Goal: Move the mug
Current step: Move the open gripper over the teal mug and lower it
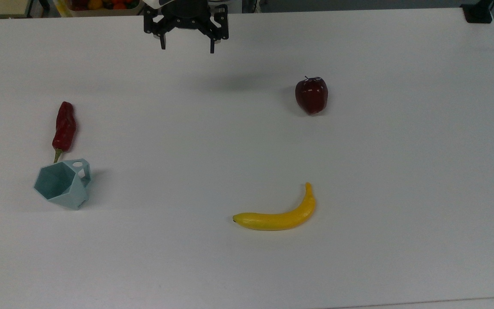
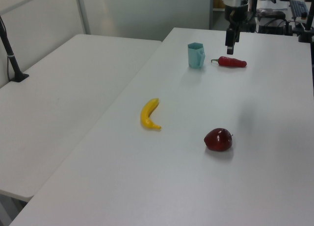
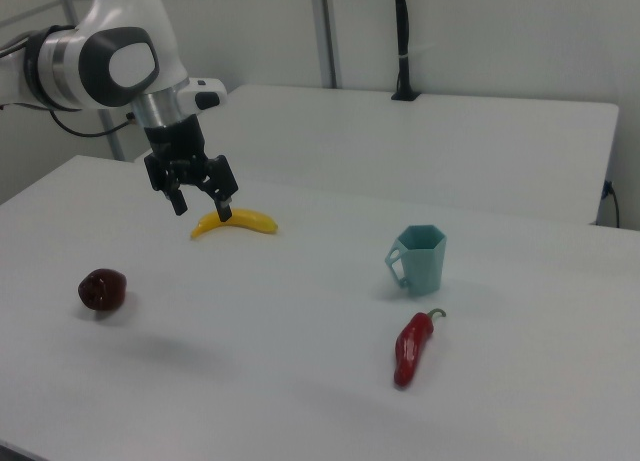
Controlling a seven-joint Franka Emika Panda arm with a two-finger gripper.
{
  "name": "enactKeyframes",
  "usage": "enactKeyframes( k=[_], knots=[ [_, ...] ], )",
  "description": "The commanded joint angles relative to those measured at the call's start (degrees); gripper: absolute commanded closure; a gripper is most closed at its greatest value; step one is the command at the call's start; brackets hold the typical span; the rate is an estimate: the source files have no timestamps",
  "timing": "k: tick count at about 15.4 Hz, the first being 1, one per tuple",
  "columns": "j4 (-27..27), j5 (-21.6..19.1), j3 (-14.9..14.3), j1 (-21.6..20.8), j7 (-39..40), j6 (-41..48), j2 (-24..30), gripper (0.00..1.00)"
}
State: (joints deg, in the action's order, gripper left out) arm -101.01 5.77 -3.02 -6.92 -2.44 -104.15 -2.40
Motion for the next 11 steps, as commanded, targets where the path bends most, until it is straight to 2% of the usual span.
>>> enactKeyframes(
  k=[1,6,9,11],
  knots=[
    [-0.24,0.47,-0.14,-0.12,-0.11,1.49,0.99,0.00],
    [0.03,-0.06,-0.14,0.15,-0.29,1.32,0.74,0.00],
    [0.55,-0.41,-0.14,3.13,-0.29,0.18,0.04,0.00],
    [2.65,-0.41,-0.14,4.89,-1.86,-0.52,-2.42,0.01]
  ],
)
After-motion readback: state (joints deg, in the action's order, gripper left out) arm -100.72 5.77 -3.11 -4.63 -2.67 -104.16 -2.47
